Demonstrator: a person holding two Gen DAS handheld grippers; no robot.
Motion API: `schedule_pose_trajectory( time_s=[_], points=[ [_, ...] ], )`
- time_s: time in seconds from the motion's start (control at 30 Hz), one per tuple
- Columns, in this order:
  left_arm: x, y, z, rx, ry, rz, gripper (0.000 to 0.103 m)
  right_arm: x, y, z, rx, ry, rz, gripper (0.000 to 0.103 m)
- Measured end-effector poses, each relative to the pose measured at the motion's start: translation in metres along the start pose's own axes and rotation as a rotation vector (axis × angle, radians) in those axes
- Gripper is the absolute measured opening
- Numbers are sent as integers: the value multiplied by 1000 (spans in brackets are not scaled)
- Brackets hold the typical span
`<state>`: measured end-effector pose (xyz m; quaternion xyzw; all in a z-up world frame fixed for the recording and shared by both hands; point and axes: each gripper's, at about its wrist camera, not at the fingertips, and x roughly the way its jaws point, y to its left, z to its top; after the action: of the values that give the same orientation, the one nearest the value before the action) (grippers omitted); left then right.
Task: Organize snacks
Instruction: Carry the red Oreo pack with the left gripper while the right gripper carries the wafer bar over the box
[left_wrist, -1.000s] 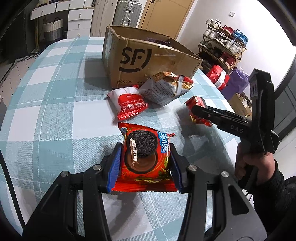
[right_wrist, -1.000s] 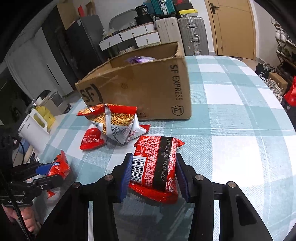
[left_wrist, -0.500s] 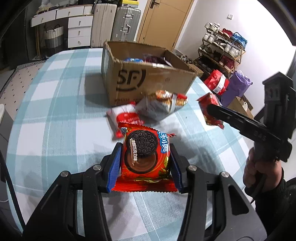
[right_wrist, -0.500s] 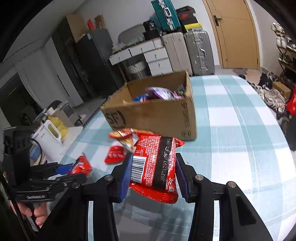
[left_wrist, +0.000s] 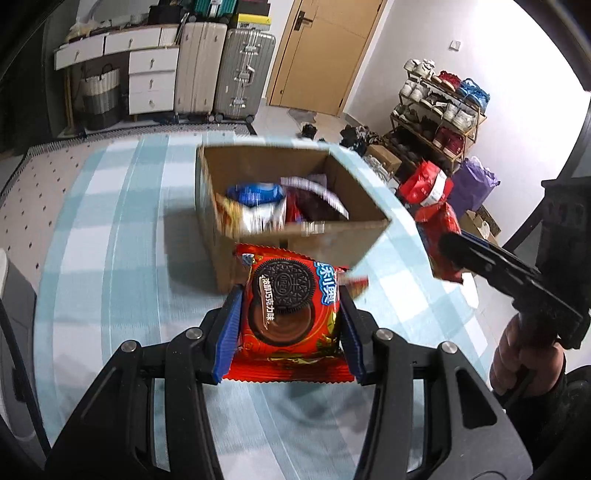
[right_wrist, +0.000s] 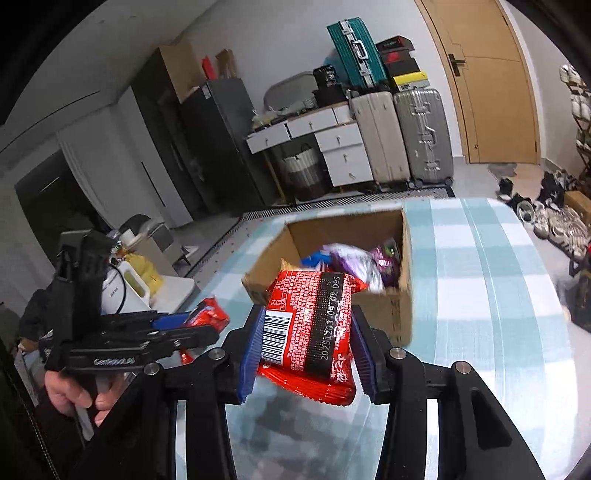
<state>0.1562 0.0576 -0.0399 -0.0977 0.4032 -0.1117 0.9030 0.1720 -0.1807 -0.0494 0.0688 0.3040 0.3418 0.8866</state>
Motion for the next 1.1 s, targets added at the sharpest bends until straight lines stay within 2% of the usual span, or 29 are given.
schedule_pose_trajectory(
  time_s=[0.37,0.63,0.87,1.1],
  points=[
    [27,-1,86,40,-2,13,45,27,-1,66,-39,-6,31,45],
    [63,0,133,58,10,26,45,59,-13,102,-43,9,34,45],
    [97,3,157,78,33,37,45,93,-31,115,-23,37,24,45],
    [129,11,160,75,63,33,45,123,-50,112,-6,72,2,45]
  ],
)
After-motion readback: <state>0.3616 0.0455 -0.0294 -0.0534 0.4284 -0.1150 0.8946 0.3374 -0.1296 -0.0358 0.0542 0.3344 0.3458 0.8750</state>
